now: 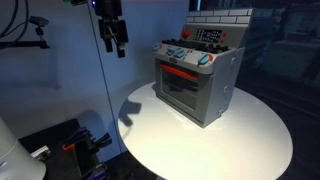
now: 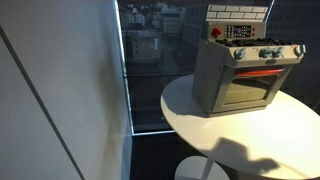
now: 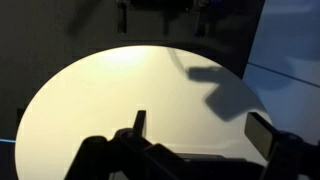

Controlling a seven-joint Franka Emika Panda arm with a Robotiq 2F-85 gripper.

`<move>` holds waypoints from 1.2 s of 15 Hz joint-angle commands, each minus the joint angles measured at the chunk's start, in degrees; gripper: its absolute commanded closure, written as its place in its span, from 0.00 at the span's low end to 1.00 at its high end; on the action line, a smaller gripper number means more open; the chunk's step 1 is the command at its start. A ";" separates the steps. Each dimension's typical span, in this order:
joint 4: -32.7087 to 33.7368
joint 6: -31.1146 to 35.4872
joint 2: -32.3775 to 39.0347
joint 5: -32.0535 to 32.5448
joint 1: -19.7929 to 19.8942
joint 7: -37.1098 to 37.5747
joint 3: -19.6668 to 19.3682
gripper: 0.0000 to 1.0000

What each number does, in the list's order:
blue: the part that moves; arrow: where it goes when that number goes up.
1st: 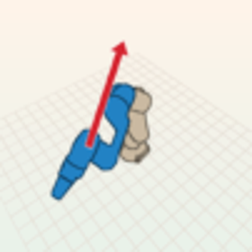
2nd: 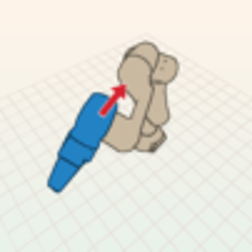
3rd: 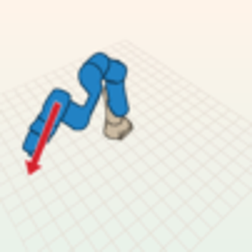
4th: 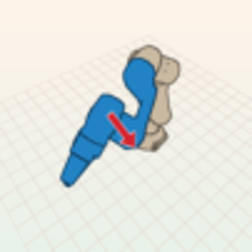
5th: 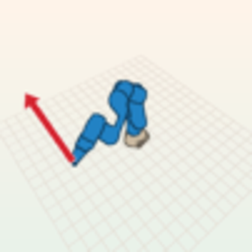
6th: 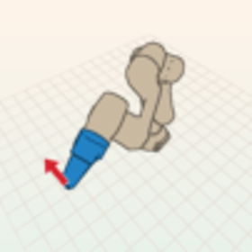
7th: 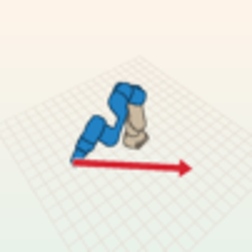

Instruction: Turn the first and third knob from the left in a clockwise direction

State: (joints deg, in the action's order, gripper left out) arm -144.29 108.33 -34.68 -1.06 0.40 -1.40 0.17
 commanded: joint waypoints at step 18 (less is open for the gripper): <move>1.02 0.35 1.25 -0.36 -0.29 0.76 -0.07 0.00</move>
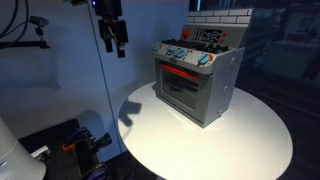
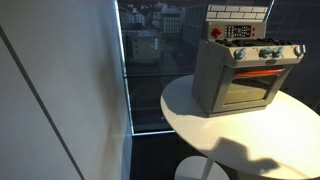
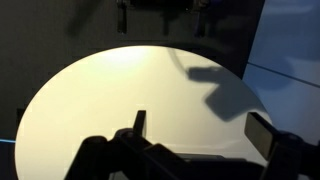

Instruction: Turn the first and third knob from the left in a clockwise direction

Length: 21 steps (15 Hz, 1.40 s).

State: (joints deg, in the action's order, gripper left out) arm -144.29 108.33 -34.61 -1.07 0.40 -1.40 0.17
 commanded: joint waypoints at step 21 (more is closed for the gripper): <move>12.31 14.61 16.99 -10.53 -1.55 12.19 2.29 0.00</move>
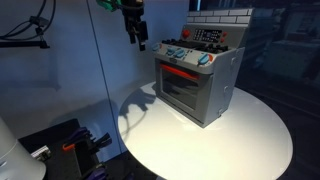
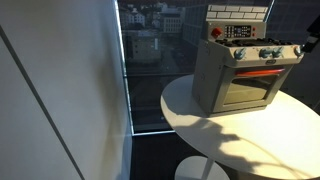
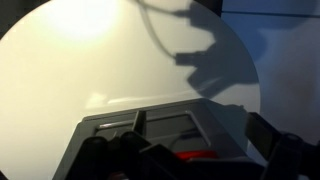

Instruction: Turn the first and third knob from the left in a clockwise direction

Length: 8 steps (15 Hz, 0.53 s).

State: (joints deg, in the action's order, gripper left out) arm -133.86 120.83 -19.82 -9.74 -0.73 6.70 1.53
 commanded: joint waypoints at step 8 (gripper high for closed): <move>0.35 15.14 3.83 -2.22 -0.91 16.43 4.76 0.00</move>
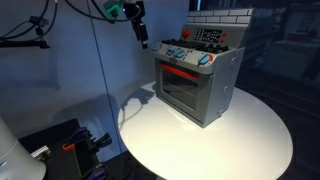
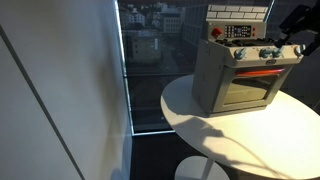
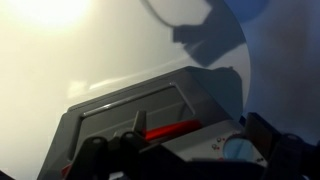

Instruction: Turn the first and third knob from the left in a clockwise direction

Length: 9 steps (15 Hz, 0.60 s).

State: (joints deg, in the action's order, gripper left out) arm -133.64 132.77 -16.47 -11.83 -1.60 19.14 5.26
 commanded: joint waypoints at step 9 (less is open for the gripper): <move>-0.11 3.90 0.64 1.15 -0.03 4.95 1.64 0.00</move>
State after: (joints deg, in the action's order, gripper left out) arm -133.73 135.73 -15.99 -11.71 -1.67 22.58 6.42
